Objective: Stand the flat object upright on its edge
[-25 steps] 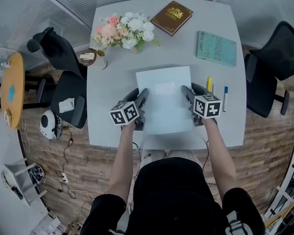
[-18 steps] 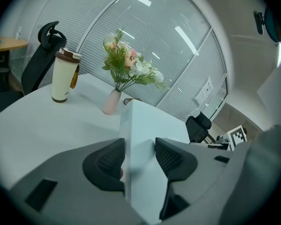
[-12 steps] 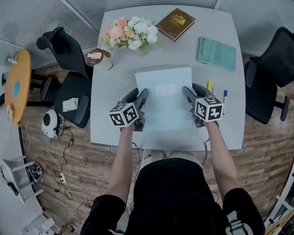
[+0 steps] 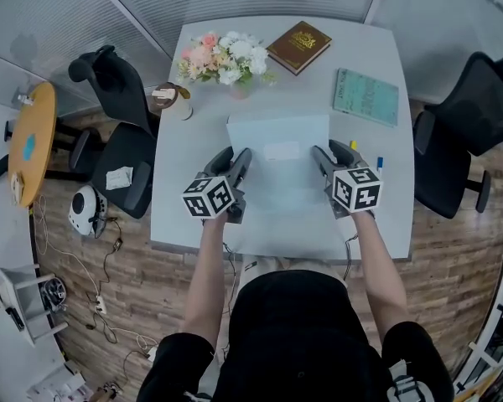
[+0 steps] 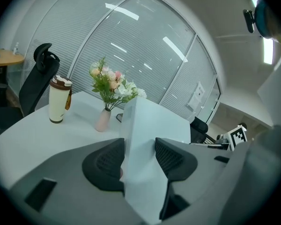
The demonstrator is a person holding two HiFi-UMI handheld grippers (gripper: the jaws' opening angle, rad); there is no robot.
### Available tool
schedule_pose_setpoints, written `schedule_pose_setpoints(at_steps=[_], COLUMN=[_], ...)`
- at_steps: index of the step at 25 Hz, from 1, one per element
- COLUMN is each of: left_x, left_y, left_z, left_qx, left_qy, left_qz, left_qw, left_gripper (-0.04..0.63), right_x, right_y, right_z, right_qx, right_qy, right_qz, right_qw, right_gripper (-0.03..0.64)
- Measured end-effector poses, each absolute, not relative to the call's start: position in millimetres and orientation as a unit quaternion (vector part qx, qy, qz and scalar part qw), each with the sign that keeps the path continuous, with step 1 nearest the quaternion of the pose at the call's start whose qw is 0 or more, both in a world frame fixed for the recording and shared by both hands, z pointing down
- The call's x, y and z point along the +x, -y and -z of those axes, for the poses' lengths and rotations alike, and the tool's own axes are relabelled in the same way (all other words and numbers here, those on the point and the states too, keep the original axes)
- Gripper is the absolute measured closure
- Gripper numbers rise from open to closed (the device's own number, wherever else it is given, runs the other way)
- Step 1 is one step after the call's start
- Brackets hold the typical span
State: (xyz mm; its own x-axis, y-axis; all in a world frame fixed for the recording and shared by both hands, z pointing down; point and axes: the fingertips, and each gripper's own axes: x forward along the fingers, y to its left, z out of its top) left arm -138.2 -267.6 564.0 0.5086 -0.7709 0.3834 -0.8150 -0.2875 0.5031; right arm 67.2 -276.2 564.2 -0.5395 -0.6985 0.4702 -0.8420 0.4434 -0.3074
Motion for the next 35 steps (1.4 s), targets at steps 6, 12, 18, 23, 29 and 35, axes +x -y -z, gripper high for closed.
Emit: schedule_pose_setpoints(at_steps=[6,12,18,23,29,35], left_x=[-133,-130,-130,-130,-132,-129], left_y=[267,267,272,275,273,267], left_z=[-547,-535,-524,-516,-514,-518], left_qx=[0.812,0.819,0.825,0.830,0.833,0.838], left_qy=[0.492,0.492,0.492,0.493,0.493,0.490], left_qz=[-0.033,-0.033,-0.039,-0.041,-0.042,-0.042], left_qw=[0.313,0.294,0.274,0.258,0.248,0.237], left_gripper=[0.377,0.377,0.377,0.377,0.382,0.382], right_x=[73,76,76,76,75,78], right_y=[275,276,279,281,280,277], right_z=[-549,-539,-532,-526,-524,-527], right_qx=[0.460,0.461,0.461,0.463,0.460,0.459], right_qy=[0.844,0.847,0.850,0.852,0.854,0.859], right_qz=[-0.240,-0.227,-0.217,-0.207,-0.203,-0.189], right_qw=[0.135,0.135,0.132,0.131,0.132,0.128], right_gripper=[0.433,0.437,0.443,0.446,0.451,0.453])
